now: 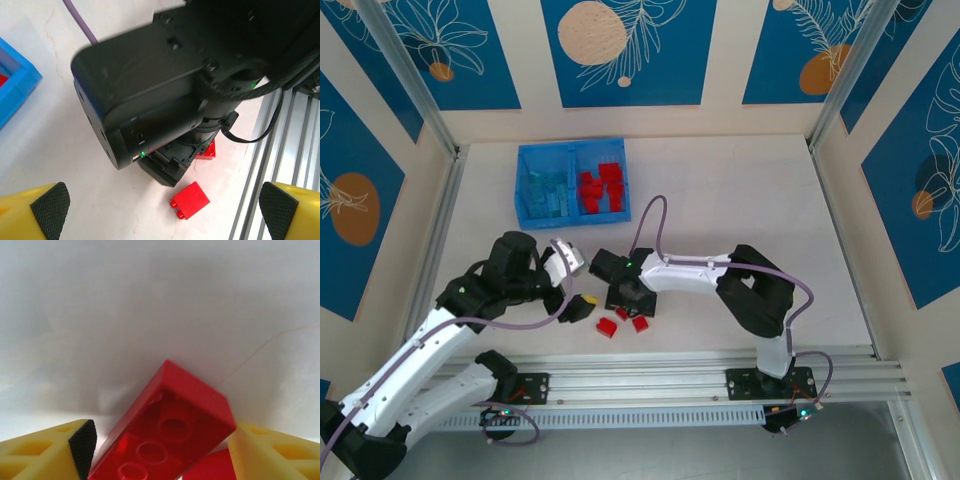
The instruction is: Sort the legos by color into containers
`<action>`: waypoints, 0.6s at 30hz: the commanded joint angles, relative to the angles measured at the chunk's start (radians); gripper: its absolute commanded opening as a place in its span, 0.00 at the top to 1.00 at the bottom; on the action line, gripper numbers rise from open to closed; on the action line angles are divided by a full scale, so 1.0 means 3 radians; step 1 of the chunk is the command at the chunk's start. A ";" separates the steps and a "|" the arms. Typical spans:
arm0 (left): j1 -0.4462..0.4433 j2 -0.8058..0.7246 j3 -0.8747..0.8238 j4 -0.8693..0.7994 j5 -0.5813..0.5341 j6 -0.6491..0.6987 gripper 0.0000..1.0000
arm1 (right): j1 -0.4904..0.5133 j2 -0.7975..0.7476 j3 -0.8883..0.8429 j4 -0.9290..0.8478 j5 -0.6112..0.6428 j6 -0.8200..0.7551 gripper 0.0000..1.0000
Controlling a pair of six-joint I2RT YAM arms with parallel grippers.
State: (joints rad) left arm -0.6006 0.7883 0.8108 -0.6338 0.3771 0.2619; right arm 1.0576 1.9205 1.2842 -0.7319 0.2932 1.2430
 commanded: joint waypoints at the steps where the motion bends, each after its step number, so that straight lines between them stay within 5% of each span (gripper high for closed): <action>1: -0.0028 -0.0115 -0.0103 0.0162 0.0040 0.0082 0.00 | 0.0026 0.0090 0.0116 -0.0204 0.0229 0.0155 0.41; 5: -0.0028 -0.0192 -0.0145 0.0184 0.0202 0.0163 0.00 | 0.0028 0.0083 0.0117 -0.0177 0.0267 0.0163 0.59; 9: -0.0027 -0.0229 -0.0176 0.0218 0.0349 0.0221 0.00 | 0.0021 -0.0058 0.0113 -0.0153 0.0387 0.0076 0.68; 15: -0.0026 -0.0224 -0.0172 0.0226 0.0364 0.0208 0.00 | -0.0052 -0.0437 0.0130 0.0138 0.0678 -0.0562 0.71; 18: -0.0023 -0.0256 -0.0148 0.0216 0.0065 0.0165 0.00 | -0.0073 -0.0585 0.0243 0.0392 0.0985 -0.1219 0.71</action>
State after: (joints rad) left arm -0.6006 0.7296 0.7635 -0.5835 0.4385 0.2981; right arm 1.0466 1.8061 1.3045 -0.6994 0.4595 1.0710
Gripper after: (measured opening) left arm 0.998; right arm 0.337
